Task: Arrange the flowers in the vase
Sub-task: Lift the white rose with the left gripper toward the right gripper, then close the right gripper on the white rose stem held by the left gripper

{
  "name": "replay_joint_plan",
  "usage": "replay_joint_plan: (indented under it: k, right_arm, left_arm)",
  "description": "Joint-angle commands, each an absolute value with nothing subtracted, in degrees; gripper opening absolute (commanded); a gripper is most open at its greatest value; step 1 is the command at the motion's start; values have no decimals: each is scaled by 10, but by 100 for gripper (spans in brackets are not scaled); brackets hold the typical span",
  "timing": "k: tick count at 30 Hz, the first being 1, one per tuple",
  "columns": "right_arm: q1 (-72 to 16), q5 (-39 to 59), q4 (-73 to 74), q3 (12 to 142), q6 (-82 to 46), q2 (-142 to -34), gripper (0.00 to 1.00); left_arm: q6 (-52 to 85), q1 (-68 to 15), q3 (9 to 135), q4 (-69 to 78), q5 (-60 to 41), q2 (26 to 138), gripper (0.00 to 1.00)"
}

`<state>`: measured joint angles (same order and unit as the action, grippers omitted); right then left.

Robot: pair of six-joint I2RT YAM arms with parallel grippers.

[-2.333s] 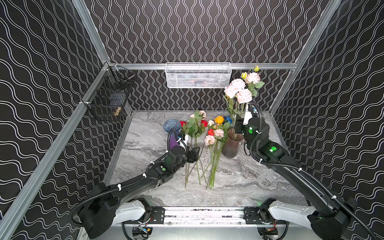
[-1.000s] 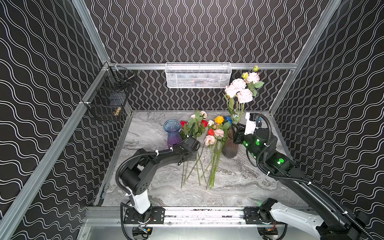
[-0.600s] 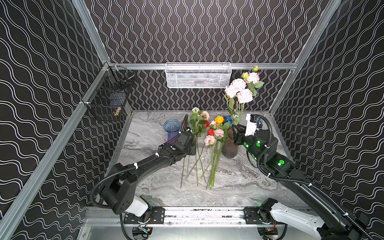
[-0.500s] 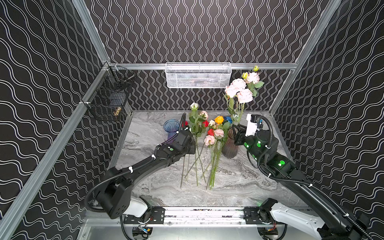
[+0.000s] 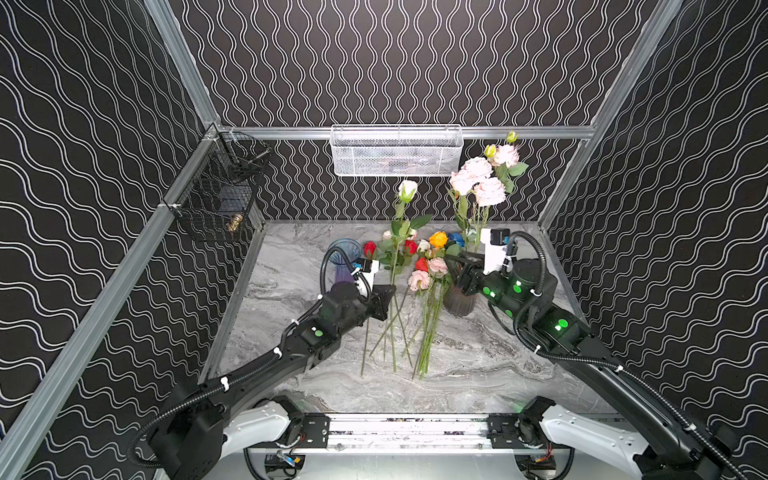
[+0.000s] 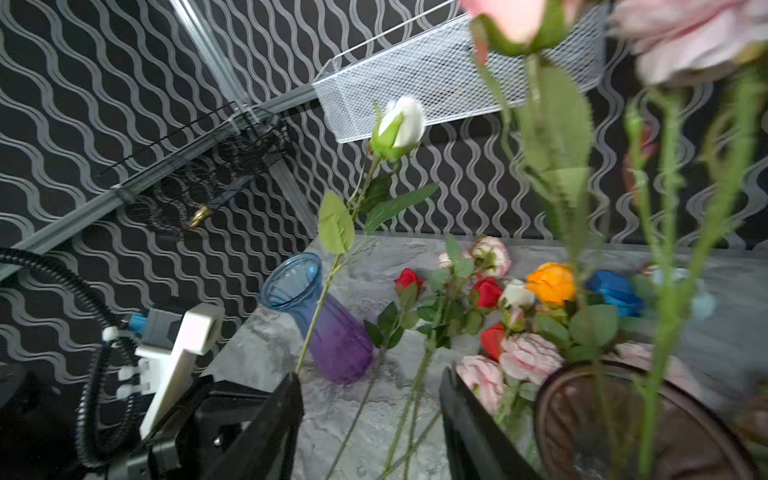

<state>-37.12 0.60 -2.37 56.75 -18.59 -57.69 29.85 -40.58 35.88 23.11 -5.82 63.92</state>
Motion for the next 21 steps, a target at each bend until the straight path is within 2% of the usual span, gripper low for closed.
replay_joint_plan:
  k: [1, 6, 12, 15, 18, 20, 21]
  right_arm:
    - [-373, 119, 27, 593, -223, -605, 56]
    - [-386, 176, 49, 625, -240, -670, 56]
    - [-424, 158, 45, 666, -221, -729, 57]
    - [-430, 145, 47, 677, -224, -750, 54]
    - [-434, 142, 42, 690, -223, -767, 36]
    - [-439, 135, 42, 693, -220, -770, 15]
    - [-441, 132, 43, 693, -220, -769, 9]
  left_arm:
    - [304, -410, 331, 416, -99, 632, 0]
    - [320, -422, 285, 551, -93, 649, 0]
    - [331, -426, 283, 581, -109, 659, 0]
    - [330, -428, 284, 576, -119, 653, 0]
    - [328, -428, 280, 572, -119, 646, 0]
    - [326, -428, 275, 572, -115, 641, 0]
    - [326, -428, 274, 569, -114, 640, 0]
